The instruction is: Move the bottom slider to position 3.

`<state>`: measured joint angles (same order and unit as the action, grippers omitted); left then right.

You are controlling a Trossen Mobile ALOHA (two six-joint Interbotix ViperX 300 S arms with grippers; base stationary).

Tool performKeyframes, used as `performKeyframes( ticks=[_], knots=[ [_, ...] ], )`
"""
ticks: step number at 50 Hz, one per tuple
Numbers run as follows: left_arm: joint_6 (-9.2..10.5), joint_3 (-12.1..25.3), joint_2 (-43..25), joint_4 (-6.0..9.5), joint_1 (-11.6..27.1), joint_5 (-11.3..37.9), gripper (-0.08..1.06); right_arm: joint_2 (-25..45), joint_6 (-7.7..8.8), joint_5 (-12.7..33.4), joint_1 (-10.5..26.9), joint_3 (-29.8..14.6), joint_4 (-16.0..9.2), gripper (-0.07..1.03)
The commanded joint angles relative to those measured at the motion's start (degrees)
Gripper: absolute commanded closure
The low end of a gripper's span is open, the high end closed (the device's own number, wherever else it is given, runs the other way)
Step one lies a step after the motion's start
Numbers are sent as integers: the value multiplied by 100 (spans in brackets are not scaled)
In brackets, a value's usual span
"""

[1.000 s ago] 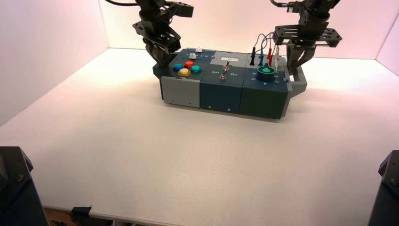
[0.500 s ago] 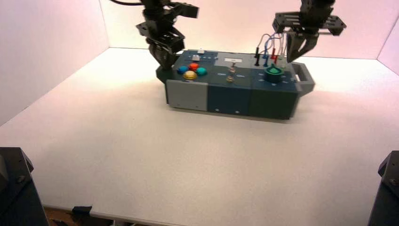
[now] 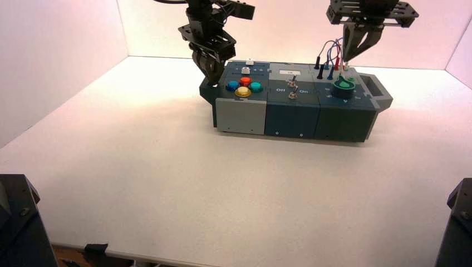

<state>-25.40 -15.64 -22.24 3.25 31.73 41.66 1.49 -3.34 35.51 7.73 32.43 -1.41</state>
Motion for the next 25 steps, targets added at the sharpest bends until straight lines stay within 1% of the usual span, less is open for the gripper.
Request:
performKeyframes(
  ticks=[1,6,10,22,25],
  knots=[
    [-35,105,211,9,53,-26,101,-299,9,-9,18,-53,-9,98],
    [-35,97,255,-26,18,-26,101,-360,9,18,18,-44,-9,98],
    [-35,105,316,-18,-18,-26,101,-369,18,26,18,-26,0,98],
    [-35,44,536,-132,-141,9,101,-404,9,18,18,62,0,98],
    [-35,9,580,-132,-185,26,101,-439,9,18,18,88,0,98]
  ],
)
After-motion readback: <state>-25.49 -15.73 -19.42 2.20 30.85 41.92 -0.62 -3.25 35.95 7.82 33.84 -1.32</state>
